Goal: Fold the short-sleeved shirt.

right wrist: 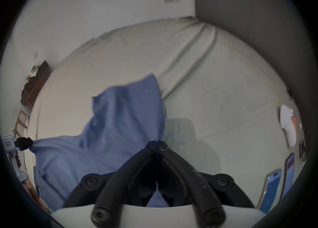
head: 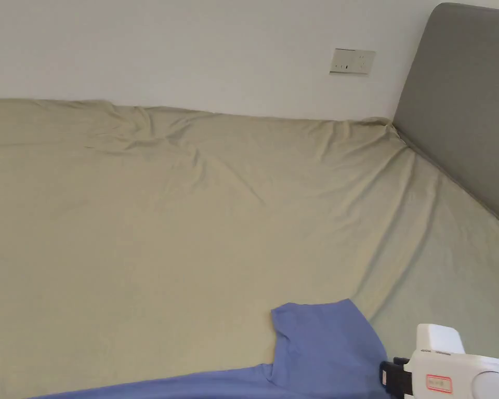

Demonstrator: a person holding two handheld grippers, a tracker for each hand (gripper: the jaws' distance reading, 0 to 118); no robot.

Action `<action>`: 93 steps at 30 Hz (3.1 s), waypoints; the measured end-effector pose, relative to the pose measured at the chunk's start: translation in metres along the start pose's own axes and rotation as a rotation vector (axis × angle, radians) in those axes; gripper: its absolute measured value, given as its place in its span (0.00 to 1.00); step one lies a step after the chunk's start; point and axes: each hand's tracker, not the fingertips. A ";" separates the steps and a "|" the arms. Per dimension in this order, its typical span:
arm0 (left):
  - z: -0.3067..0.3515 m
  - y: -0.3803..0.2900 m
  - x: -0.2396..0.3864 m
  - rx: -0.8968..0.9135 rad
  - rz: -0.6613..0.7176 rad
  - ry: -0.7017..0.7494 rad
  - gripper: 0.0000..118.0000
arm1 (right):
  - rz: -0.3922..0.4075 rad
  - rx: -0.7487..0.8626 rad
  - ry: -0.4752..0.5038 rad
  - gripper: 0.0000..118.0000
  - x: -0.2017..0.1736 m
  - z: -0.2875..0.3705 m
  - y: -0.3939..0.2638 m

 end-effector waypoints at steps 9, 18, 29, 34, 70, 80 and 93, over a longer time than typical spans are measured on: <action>0.125 -0.066 -0.049 0.118 0.066 -0.007 0.03 | -0.086 0.133 0.073 0.02 0.014 0.156 -0.102; 0.101 -0.159 -0.064 -0.077 0.076 0.090 0.03 | -0.152 -0.079 -0.029 0.02 0.017 0.146 -0.210; 0.145 -0.164 -0.095 0.071 0.241 0.066 0.74 | -0.081 0.125 0.067 0.61 0.005 0.190 -0.176; 0.161 -0.161 -0.111 0.135 0.341 -0.016 0.00 | -0.059 0.193 0.122 0.02 0.015 0.197 -0.164; 0.171 -0.143 -0.157 0.164 0.573 -0.274 0.09 | -0.024 0.139 0.178 0.02 -0.044 0.214 -0.161; 0.096 -0.155 0.034 -0.090 0.199 -0.603 0.10 | -0.078 0.115 0.243 0.02 -0.036 0.207 -0.179; 0.106 -0.169 0.060 -0.102 0.152 -0.646 0.46 | -0.201 0.129 0.120 0.02 0.006 0.222 -0.197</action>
